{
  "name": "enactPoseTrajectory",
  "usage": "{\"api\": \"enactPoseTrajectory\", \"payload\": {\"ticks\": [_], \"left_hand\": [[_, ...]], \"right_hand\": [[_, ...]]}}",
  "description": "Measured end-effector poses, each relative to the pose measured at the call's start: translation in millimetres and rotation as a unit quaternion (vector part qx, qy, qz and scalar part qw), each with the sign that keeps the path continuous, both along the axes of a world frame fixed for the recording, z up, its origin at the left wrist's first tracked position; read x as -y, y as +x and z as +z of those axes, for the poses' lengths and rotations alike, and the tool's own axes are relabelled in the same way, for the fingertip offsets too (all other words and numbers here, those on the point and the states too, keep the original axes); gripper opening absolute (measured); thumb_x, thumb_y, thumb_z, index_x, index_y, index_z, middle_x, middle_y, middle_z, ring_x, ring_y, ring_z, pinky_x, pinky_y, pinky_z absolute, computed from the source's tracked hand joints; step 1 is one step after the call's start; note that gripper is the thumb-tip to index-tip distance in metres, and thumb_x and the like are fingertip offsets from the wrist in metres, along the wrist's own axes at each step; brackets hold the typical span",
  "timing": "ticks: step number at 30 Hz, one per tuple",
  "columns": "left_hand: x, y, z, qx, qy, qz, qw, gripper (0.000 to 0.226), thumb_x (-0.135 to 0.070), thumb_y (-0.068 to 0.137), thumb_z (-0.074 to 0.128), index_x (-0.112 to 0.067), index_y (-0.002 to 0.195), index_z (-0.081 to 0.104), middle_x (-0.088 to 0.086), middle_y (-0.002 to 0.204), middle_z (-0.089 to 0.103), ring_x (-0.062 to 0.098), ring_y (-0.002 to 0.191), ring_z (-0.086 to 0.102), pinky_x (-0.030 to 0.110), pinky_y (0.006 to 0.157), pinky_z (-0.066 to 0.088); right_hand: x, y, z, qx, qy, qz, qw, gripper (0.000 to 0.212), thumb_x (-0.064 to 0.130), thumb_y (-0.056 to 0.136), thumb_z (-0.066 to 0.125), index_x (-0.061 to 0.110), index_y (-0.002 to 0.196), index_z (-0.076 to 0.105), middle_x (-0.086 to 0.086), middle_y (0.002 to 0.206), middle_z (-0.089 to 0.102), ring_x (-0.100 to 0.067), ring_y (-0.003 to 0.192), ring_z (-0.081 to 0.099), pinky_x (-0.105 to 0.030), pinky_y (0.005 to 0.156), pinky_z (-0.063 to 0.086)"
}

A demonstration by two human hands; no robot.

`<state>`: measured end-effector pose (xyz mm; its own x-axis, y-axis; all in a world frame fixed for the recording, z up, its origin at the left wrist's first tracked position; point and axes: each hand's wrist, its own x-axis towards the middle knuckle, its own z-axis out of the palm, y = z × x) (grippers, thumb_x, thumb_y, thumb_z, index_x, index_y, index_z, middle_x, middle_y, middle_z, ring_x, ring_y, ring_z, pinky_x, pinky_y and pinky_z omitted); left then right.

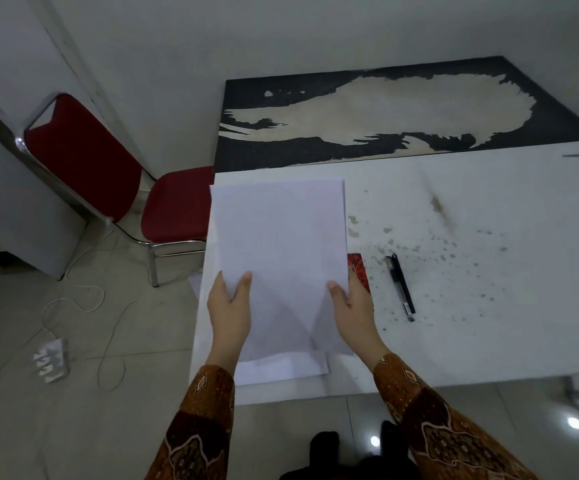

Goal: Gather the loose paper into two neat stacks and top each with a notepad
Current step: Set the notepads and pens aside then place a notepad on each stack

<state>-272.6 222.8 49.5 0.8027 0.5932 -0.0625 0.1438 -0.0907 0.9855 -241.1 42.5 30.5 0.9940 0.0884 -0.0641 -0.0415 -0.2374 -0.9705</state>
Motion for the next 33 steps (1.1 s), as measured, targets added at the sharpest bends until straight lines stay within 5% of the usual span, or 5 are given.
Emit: {"api": "enactPoseTrajectory", "payload": {"ticks": [5, 12, 16, 20, 33], "left_hand": [[28, 13, -16, -0.076, -0.001, -0.053, 0.996, 0.028, -0.029, 0.098, 0.047, -0.023, 0.125, 0.044, 0.004, 0.111, 0.053, 0.010, 0.084, 0.052, 0.022, 0.065, 0.042], [78, 25, -46, -0.120, 0.109, -0.207, 0.965, 0.027, -0.007, 0.098, 0.042, -0.016, 0.116, 0.060, 0.000, 0.103, 0.064, 0.021, 0.098, 0.060, 0.020, 0.082, 0.047], [110, 40, -69, -0.154, 0.350, -0.315, 0.868, 0.043, -0.017, 0.091, 0.056, -0.017, 0.134, 0.052, 0.004, 0.141, 0.047, 0.024, 0.131, 0.043, 0.032, 0.109, 0.033], [128, 49, -80, -0.206, 0.460, -0.364, 0.783, 0.063, -0.028, 0.090, 0.058, -0.021, 0.147, 0.033, 0.006, 0.156, 0.026, 0.024, 0.143, 0.023, 0.041, 0.117, 0.017], [126, 59, -50, -0.147, 0.462, -0.344, 0.804, 0.037, -0.030, 0.101, 0.039, -0.030, 0.135, 0.053, -0.003, 0.130, 0.061, 0.018, 0.114, 0.055, 0.029, 0.087, 0.046]], "right_hand": [[52, 5, -13, -0.054, 0.024, -0.043, 0.997, 0.035, 0.010, 0.098, 0.045, 0.017, 0.133, 0.049, 0.006, 0.122, 0.057, -0.011, 0.115, 0.054, -0.020, 0.097, 0.040], [149, 4, -29, -0.113, -0.006, -0.159, 0.981, 0.034, 0.011, 0.097, 0.046, 0.011, 0.131, 0.051, 0.000, 0.121, 0.058, -0.017, 0.113, 0.053, -0.027, 0.096, 0.037], [208, 5, -33, -0.136, -0.024, -0.204, 0.969, 0.033, 0.012, 0.096, 0.047, 0.010, 0.129, 0.053, -0.003, 0.119, 0.060, -0.023, 0.113, 0.055, -0.033, 0.099, 0.039], [253, 1, -35, -0.159, -0.024, -0.202, 0.966, 0.033, 0.013, 0.097, 0.046, 0.011, 0.129, 0.053, -0.003, 0.121, 0.060, -0.022, 0.113, 0.055, -0.034, 0.099, 0.040], [303, -5, -40, -0.207, -0.030, -0.090, 0.974, 0.023, 0.018, 0.097, 0.048, 0.021, 0.118, 0.057, 0.001, 0.110, 0.066, -0.016, 0.099, 0.063, -0.036, 0.089, 0.049]]}}
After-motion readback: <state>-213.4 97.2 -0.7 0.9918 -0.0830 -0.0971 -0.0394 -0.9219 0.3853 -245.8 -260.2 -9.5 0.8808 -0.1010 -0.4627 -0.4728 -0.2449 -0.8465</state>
